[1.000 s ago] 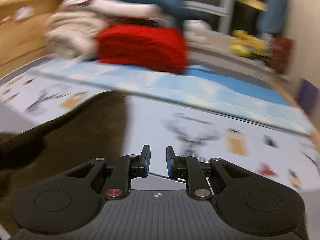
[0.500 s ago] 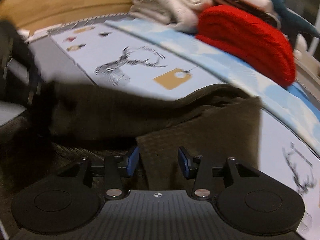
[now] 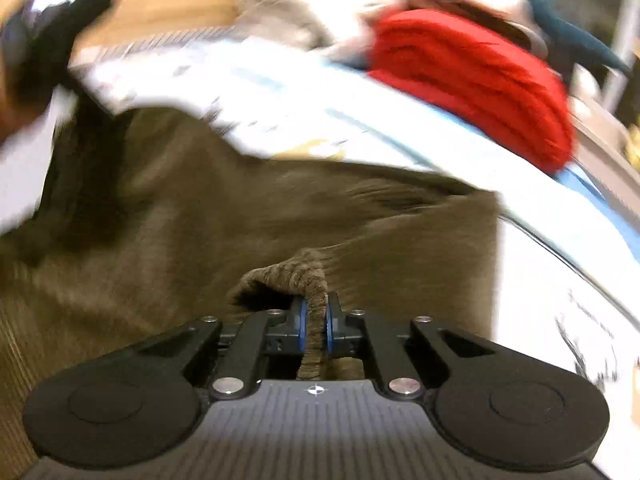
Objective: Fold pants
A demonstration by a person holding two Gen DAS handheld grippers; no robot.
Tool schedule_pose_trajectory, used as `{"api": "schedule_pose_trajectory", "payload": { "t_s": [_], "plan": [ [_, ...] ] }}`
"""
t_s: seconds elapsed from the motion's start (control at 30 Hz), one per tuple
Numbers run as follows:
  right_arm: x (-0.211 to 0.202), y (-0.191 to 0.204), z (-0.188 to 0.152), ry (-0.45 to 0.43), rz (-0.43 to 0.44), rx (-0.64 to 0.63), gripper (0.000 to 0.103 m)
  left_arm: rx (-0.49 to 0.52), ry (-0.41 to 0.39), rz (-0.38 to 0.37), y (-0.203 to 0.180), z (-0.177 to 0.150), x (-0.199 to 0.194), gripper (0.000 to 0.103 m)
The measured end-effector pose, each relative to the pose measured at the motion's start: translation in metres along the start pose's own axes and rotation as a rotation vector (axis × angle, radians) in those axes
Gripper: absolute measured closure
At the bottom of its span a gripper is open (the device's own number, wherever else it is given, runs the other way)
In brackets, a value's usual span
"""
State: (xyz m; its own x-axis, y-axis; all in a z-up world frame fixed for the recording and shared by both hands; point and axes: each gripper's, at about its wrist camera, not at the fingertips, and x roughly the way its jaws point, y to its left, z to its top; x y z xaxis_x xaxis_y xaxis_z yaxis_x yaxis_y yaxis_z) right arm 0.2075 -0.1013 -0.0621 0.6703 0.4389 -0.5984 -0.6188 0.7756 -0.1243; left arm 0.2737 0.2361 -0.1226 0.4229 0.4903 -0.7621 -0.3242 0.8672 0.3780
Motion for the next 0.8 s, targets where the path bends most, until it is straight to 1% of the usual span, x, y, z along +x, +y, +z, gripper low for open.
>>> {"api": "schedule_pose_trajectory", "payload": {
  "t_s": [0.07, 0.2, 0.3, 0.37, 0.47, 0.53, 0.57, 0.6, 0.67, 0.7, 0.73, 0.77, 0.8],
  "plan": [
    [-0.03, -0.038, 0.004, -0.065, -0.048, 0.111, 0.095, -0.02, 0.005, 0.001, -0.001, 0.003, 0.011, 0.088],
    [-0.102, -0.138, 0.0, -0.206, -0.147, 0.402, 0.096, -0.052, 0.014, 0.019, -0.01, 0.004, 0.025, 0.088],
    [-0.146, -0.208, -0.013, -0.266, -0.247, 0.522, 0.096, -0.073, 0.005, 0.037, -0.015, 0.005, 0.029, 0.088],
    [-0.172, -0.255, -0.026, -0.305, -0.307, 0.608, 0.096, -0.061, -0.003, 0.049, -0.019, 0.003, 0.031, 0.088],
    [-0.2, -0.308, -0.041, -0.34, -0.393, 0.671, 0.096, -0.041, -0.008, 0.047, -0.022, 0.002, 0.032, 0.088],
    [-0.212, -0.345, -0.049, -0.333, -0.447, 0.705, 0.096, -0.039, -0.017, 0.025, -0.022, 0.003, 0.033, 0.087],
    [-0.214, -0.364, -0.052, -0.313, -0.475, 0.72, 0.096, -0.04, -0.026, 0.008, -0.022, 0.004, 0.033, 0.085],
    [-0.213, -0.38, -0.059, -0.292, -0.498, 0.744, 0.096, -0.042, -0.033, -0.007, -0.023, 0.004, 0.033, 0.083],
    [-0.197, -0.41, -0.065, -0.221, -0.505, 0.826, 0.095, -0.03, -0.054, -0.037, -0.029, 0.008, 0.03, 0.08],
    [-0.187, -0.422, -0.067, -0.173, -0.517, 0.864, 0.09, -0.016, -0.059, -0.033, -0.033, 0.01, 0.029, 0.08],
    [-0.175, -0.428, -0.07, -0.127, -0.552, 0.897, 0.077, -0.005, -0.062, -0.027, -0.036, 0.012, 0.028, 0.079],
    [-0.166, -0.423, -0.072, -0.118, -0.592, 0.919, 0.074, -0.003, -0.063, -0.019, -0.038, 0.013, 0.028, 0.075],
    [-0.153, -0.42, -0.07, -0.14, -0.638, 0.942, 0.074, -0.011, -0.066, -0.016, -0.039, 0.014, 0.028, 0.07]
  ]
}}
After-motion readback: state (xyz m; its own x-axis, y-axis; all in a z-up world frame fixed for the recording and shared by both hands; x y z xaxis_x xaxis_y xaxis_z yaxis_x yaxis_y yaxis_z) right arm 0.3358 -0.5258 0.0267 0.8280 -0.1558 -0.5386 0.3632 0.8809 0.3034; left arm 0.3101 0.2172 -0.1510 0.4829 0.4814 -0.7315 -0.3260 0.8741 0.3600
